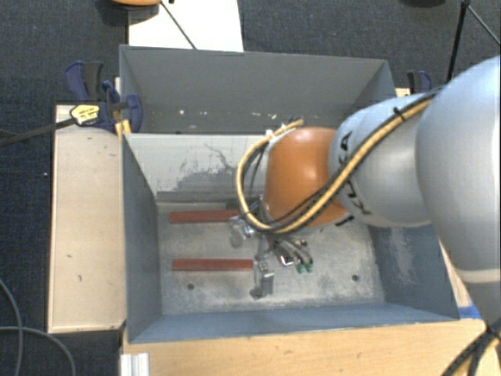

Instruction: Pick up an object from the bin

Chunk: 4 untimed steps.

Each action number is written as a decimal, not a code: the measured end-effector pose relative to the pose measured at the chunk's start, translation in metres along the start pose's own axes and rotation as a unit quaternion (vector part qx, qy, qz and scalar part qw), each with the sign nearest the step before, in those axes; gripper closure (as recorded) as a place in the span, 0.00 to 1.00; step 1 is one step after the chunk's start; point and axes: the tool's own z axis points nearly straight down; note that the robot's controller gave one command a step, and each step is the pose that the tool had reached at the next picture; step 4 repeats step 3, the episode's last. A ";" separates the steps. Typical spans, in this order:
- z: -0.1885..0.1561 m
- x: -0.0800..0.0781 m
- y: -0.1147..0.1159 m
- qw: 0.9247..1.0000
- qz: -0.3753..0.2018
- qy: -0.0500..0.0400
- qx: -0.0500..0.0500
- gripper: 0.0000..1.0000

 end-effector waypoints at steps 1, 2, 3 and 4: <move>0.039 -0.026 0.023 0.997 -0.083 -0.003 0.001 1.00; 0.039 -0.026 0.023 0.996 -0.084 -0.003 0.001 1.00; -0.155 -0.041 0.053 0.990 -0.140 -0.009 0.001 1.00; -0.155 -0.041 0.053 0.990 -0.140 -0.009 0.001 1.00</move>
Offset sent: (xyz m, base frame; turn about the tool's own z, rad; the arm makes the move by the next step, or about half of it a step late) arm 0.0000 0.0000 0.0000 0.0000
